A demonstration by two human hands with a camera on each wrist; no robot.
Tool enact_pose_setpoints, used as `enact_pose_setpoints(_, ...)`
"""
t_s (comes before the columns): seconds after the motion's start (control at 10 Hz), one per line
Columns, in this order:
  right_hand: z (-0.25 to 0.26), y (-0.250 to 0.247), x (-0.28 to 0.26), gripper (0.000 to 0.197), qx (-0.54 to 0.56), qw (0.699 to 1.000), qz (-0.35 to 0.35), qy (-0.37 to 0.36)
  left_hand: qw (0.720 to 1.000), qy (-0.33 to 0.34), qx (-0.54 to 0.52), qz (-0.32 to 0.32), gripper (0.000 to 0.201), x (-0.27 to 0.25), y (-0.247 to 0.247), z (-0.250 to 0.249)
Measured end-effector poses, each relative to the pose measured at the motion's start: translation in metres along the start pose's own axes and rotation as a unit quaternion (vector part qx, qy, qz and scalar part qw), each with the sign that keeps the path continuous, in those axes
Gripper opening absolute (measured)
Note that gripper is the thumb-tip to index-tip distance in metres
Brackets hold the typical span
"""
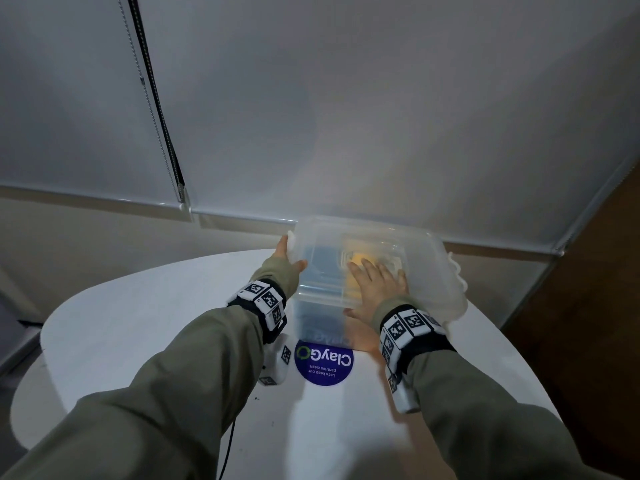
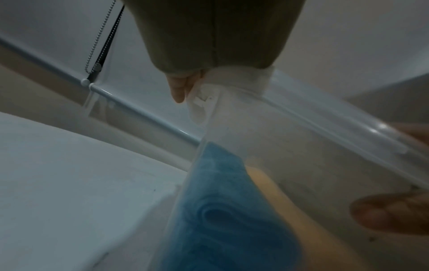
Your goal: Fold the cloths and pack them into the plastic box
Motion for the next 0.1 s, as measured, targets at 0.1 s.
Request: enact_pose_setpoints(0.1, 0.0027, -0.0030, -0.0205, 0.100, 0.001, 0.996, -0.089, -0.004, 0.999, 0.040, 0.002, 0.028, 0.072, -0.0132, 0.0010, 0.0115)
Point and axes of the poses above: each hand's wrist, its own x-axis towards the middle knuckle, its own y-axis out of the palm, z = x × y, the point moved 9 cm from there along x, towards the middle knuckle, and after that the axes turned 3 degrees about -y, right-handed, at the moved point
